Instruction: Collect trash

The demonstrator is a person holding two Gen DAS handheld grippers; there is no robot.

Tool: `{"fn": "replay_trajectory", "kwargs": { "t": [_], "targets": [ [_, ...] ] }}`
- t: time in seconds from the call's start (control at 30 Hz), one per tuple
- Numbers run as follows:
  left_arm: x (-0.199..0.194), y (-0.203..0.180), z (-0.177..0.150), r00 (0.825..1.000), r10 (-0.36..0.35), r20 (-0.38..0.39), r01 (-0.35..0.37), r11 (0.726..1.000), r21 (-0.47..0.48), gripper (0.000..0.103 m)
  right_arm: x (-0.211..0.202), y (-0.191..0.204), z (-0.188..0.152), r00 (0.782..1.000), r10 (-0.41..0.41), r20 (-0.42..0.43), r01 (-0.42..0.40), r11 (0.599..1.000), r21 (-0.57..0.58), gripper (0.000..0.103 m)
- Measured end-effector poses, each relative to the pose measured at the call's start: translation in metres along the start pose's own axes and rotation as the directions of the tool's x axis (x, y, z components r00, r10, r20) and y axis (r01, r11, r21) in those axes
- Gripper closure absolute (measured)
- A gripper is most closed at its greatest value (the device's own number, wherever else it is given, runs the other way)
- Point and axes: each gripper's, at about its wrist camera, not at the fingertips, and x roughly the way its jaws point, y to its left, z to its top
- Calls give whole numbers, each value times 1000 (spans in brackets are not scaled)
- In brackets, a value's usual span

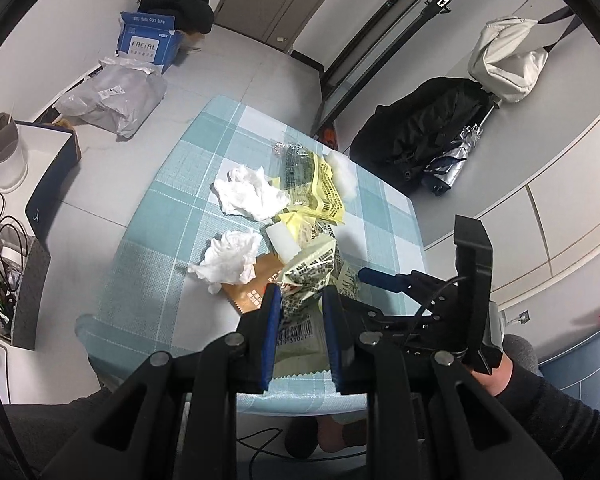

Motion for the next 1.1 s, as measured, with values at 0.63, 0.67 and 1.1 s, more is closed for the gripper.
{"fn": "replay_trajectory", "kwargs": {
  "t": [0.63, 0.67, 1.1],
  "targets": [
    [10, -12, -2, 1000, 24, -17, -23, 999, 27, 86, -33, -14, -11, 997, 13, 74, -19, 996, 82, 101],
    [11, -13, -3, 999, 26, -19, -26, 999, 29, 86, -34, -16, -11, 997, 4, 73, -10, 996, 88, 102],
    [20, -29, -3, 999, 47, -27, -45, 998, 50, 86, -36, -52, -7, 991, -96, 93, 75, 975, 209, 62]
  ]
}}
